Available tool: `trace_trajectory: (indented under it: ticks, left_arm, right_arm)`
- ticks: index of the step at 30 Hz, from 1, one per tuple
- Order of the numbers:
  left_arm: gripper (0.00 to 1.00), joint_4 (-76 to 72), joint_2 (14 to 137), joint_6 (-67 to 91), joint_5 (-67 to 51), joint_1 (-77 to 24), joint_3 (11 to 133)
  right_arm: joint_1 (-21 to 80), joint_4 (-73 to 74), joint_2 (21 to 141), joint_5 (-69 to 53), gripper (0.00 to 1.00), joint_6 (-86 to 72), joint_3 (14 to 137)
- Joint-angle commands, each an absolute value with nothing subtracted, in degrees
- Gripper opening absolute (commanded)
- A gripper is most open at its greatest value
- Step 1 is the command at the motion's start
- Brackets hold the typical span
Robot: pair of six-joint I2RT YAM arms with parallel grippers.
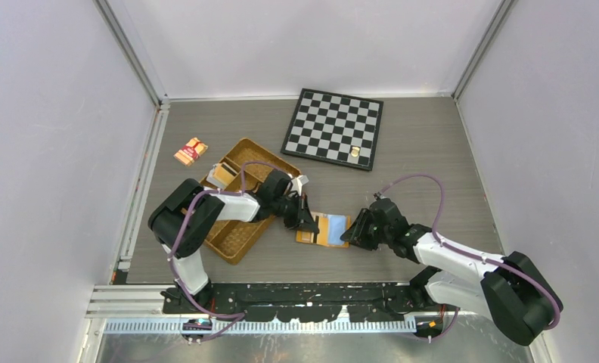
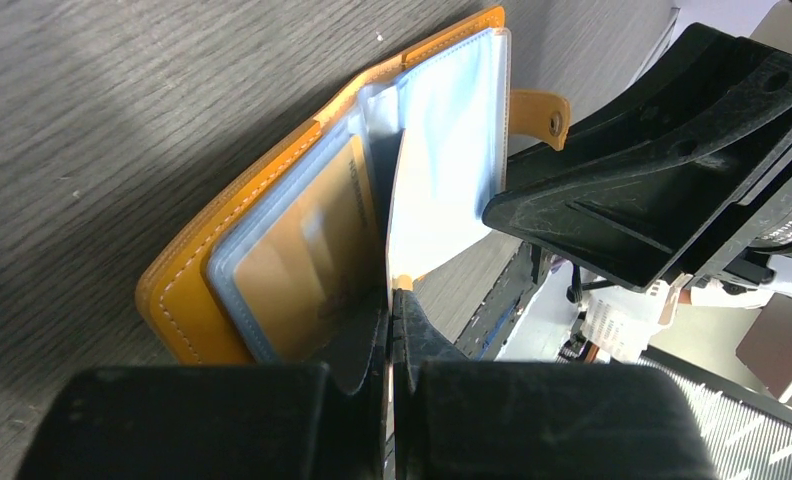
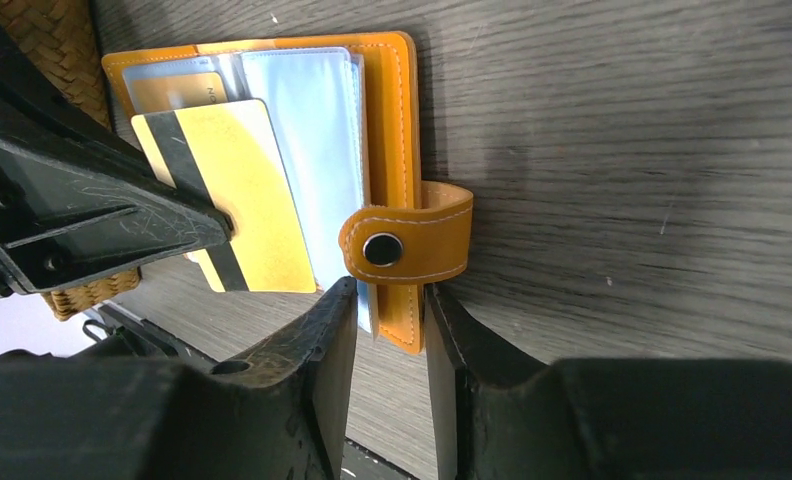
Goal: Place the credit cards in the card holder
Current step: Insert the credit card into the card holder.
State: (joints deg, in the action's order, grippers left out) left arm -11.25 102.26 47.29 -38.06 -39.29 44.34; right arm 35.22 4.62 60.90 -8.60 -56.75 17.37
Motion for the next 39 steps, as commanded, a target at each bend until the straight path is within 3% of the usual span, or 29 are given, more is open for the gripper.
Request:
trace_trajectory:
  ticks: [1,16,23,25,30,39]
  left_arm:
    - [0.00,-8.84,102.22,45.19,-34.50,-40.19,44.21]
    - [0.00,-8.17,101.91,45.04,-34.05,-40.17,43.99]
    - [0.00,-8.09,101.69,45.07,-33.84,-40.17,43.77]
    - [0.00,-7.96,101.44,45.00,-33.59,-40.08,43.64]
    - [0.00,-7.81,99.60,45.00,-32.21,-39.53,42.78]
    - [0.00,-7.05,97.83,45.41,-30.15,-38.87,42.50]
  right_arm:
    - [35.71,-3.66,61.46,-10.89,0.35,-57.60,15.64]
    - [35.75,-12.77,62.39,-15.64,0.38,-56.38,13.41]
    - [35.69,-9.40,63.69,-12.45,0.40,-55.94,13.95]
    - [35.75,-7.30,63.72,-10.73,0.35,-56.05,14.29]
    - [35.71,2.35,63.82,-4.70,0.02,-56.27,15.97]
    - [35.70,6.90,66.92,-2.33,0.00,-55.99,17.54]
